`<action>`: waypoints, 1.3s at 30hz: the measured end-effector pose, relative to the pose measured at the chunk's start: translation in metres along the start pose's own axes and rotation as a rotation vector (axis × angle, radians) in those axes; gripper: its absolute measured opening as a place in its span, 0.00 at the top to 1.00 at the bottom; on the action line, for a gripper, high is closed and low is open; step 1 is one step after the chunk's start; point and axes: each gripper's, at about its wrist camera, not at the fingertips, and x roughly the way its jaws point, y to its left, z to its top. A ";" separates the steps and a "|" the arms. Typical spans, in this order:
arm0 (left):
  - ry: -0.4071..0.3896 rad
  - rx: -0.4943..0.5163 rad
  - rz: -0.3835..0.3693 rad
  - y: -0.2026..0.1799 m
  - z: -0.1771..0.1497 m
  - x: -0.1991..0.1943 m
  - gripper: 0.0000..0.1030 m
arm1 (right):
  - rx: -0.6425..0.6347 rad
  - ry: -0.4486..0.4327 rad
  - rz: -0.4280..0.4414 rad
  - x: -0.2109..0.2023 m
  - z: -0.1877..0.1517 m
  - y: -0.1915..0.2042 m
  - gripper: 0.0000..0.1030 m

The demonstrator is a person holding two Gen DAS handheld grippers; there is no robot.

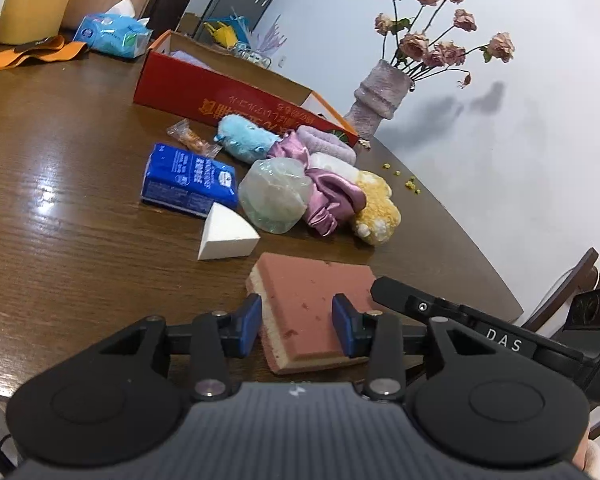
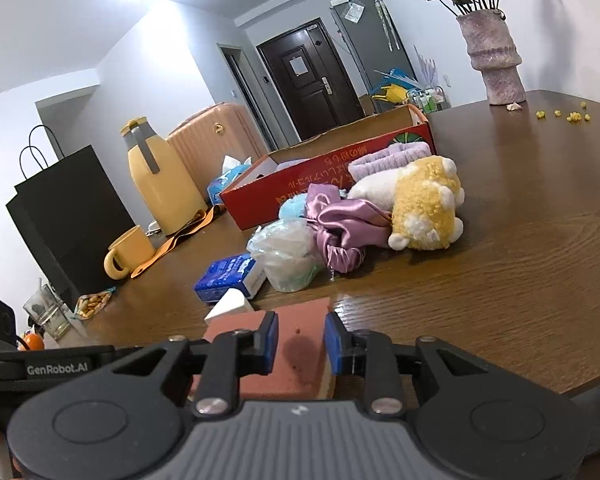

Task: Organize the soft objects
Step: 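Lift the sponge block with the right tool and carry it over the box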

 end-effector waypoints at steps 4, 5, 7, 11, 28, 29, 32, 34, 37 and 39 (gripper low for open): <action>0.015 -0.029 -0.033 0.006 0.002 0.003 0.67 | 0.005 0.018 -0.001 0.004 -0.001 0.000 0.75; 0.022 -0.037 -0.033 0.008 0.003 0.004 0.69 | 0.005 0.022 -0.002 0.004 -0.002 -0.001 0.75; 0.025 -0.039 -0.041 0.009 0.004 0.006 0.70 | 0.006 0.024 -0.002 0.006 -0.002 -0.003 0.75; 0.018 -0.022 -0.049 0.004 0.014 0.004 0.72 | -0.019 0.017 -0.001 0.004 0.006 0.000 0.78; -0.153 0.074 0.039 0.003 0.245 0.093 0.75 | -0.121 -0.064 0.058 0.131 0.210 -0.001 0.79; -0.146 0.081 0.044 0.005 0.261 0.108 0.75 | -0.119 -0.064 0.047 0.146 0.224 -0.005 0.79; -0.076 0.072 0.053 0.009 0.312 0.163 0.75 | -0.110 -0.047 0.012 0.186 0.259 -0.022 0.79; -0.025 0.071 0.062 0.010 0.336 0.203 0.75 | -0.109 -0.018 -0.031 0.214 0.283 -0.039 0.79; 0.055 0.068 0.087 0.014 0.352 0.263 0.75 | -0.101 0.037 -0.091 0.258 0.313 -0.067 0.79; 0.078 0.072 0.110 0.015 0.354 0.295 0.75 | -0.091 0.086 -0.142 0.287 0.324 -0.086 0.79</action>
